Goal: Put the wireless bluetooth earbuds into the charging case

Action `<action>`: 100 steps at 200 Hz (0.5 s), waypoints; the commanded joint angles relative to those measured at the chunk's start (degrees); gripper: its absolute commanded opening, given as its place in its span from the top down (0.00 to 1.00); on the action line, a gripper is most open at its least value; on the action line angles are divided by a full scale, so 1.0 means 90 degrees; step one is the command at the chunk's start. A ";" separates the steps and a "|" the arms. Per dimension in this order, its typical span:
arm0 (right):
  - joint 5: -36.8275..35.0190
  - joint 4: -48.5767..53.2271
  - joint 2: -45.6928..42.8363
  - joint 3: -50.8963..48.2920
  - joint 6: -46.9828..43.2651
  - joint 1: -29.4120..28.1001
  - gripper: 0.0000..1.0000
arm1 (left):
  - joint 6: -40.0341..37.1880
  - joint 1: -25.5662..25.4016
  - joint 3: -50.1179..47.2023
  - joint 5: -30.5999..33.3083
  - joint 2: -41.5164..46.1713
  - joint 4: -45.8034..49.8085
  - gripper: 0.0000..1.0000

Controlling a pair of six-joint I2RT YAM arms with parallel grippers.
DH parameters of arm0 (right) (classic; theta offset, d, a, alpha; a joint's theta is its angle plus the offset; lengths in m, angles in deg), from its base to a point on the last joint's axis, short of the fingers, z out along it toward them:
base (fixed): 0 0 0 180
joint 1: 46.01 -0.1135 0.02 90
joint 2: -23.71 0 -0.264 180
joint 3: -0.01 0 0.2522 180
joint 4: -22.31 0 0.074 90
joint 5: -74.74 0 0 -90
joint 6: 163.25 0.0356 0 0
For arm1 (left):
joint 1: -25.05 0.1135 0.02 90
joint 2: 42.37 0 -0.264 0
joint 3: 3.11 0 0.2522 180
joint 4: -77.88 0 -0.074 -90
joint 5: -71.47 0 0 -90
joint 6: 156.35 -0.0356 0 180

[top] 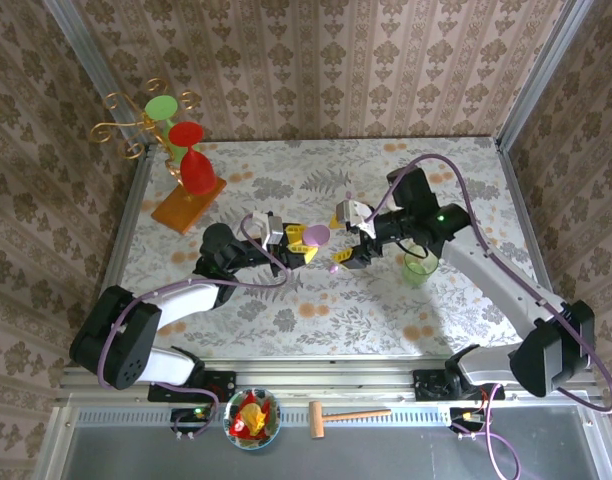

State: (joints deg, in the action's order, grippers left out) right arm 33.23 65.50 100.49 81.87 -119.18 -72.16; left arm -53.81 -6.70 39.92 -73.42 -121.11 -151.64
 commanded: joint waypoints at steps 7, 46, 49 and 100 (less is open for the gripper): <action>0.0100 0.0240 0.0285 0.0392 -0.0368 -0.0111 0.32 | 0.0277 -0.0032 0.0165 -0.0423 0.0087 -0.0379 0.74; 0.0177 0.0194 0.0631 0.0630 -0.0300 -0.0169 0.34 | 0.0306 -0.0057 0.0172 -0.0502 0.0067 -0.0419 0.74; 0.0187 0.0205 0.0647 0.0643 -0.0306 -0.0178 0.34 | 0.0313 -0.0057 0.0174 -0.0510 0.0062 -0.0428 0.74; 0.0349 0.0568 0.0737 0.0779 -0.0460 -0.0198 0.63 | 0.0367 -0.0076 0.0238 -0.0551 0.0002 -0.0488 0.74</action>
State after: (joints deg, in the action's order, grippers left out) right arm 33.34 67.93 106.74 86.81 -121.58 -73.63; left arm -51.76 -6.92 39.99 -76.42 -121.11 -153.17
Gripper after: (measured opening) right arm 0.557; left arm 0.341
